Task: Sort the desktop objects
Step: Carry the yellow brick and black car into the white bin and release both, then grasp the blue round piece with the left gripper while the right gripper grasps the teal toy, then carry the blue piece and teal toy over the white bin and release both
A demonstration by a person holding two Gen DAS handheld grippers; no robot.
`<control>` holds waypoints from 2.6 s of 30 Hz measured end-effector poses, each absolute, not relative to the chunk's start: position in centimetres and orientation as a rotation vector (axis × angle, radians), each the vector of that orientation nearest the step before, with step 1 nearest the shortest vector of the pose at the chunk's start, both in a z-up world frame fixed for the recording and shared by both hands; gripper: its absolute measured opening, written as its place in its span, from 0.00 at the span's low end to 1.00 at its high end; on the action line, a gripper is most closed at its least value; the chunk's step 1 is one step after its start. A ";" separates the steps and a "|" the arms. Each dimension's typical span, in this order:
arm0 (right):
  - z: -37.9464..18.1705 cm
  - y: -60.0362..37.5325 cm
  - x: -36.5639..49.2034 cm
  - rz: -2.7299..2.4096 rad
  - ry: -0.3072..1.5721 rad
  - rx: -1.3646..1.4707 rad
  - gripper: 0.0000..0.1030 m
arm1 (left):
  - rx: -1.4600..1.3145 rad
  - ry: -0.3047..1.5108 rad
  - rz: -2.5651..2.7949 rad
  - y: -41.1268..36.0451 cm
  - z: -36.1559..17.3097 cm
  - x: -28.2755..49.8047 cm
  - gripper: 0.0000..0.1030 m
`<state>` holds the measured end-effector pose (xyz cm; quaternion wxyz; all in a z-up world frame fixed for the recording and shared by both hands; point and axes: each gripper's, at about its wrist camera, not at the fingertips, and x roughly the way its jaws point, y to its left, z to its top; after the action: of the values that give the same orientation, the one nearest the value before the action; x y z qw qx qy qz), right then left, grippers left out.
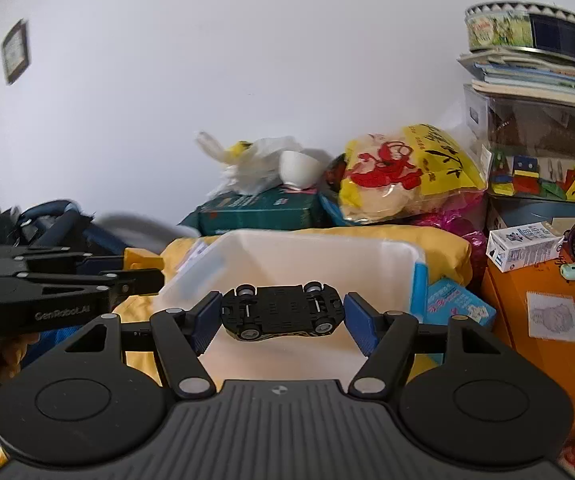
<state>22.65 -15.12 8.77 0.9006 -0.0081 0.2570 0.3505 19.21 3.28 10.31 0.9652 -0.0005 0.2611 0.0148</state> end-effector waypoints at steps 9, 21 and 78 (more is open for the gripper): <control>7.7 -13.0 28.8 0.680 0.622 -0.034 0.79 | 0.013 0.569 0.069 3.7 9.5 24.0 0.57; 6.3 -16.9 22.3 0.705 0.554 -0.084 0.82 | -0.021 0.590 0.047 4.8 5.5 13.9 0.59; 4.8 -17.4 14.6 0.761 0.579 -0.086 0.65 | -0.030 0.571 0.049 3.0 6.1 9.4 0.41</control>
<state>14.60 -17.41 4.79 0.8869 -0.0416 0.2787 0.3660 9.38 2.95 6.05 0.9591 -0.0148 0.2817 0.0244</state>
